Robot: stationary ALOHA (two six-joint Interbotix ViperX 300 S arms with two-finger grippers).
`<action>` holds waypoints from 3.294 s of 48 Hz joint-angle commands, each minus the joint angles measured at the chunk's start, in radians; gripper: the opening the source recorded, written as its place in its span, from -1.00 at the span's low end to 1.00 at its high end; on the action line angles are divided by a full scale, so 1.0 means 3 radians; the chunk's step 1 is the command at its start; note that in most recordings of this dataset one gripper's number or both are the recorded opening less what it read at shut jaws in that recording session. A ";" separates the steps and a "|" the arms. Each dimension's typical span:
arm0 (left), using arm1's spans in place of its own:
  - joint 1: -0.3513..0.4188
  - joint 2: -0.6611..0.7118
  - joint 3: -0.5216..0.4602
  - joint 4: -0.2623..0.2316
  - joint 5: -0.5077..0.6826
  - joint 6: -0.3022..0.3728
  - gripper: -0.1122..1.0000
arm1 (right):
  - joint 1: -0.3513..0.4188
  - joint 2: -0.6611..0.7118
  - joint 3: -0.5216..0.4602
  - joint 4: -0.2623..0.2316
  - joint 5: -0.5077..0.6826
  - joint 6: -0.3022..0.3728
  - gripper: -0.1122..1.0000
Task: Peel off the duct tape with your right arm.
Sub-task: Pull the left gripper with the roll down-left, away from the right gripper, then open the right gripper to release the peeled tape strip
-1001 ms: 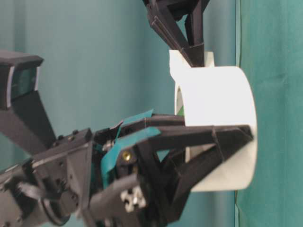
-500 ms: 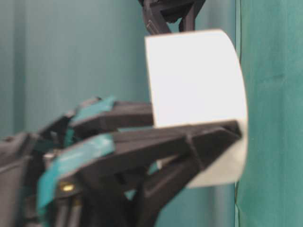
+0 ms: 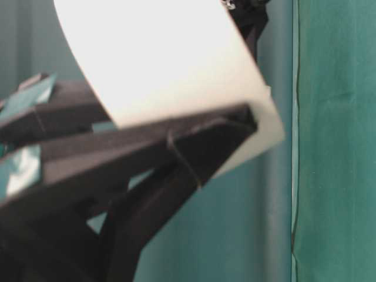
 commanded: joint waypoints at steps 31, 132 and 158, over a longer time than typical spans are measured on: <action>-0.0332 -0.0061 -0.0358 -0.0031 -0.0128 0.0302 -0.43 | -0.0312 0.0189 -0.0097 0.0010 0.0026 0.0010 -0.96; -0.0522 -0.0138 -0.0409 -0.0036 -0.0159 0.0660 -0.43 | -0.0291 0.0251 -0.0112 -0.0051 0.0118 0.0041 -0.96; -0.0440 -0.0291 -0.0072 -0.0036 -0.0312 0.0537 -0.43 | -0.0240 0.0046 0.0000 -0.0056 0.0118 0.0036 0.33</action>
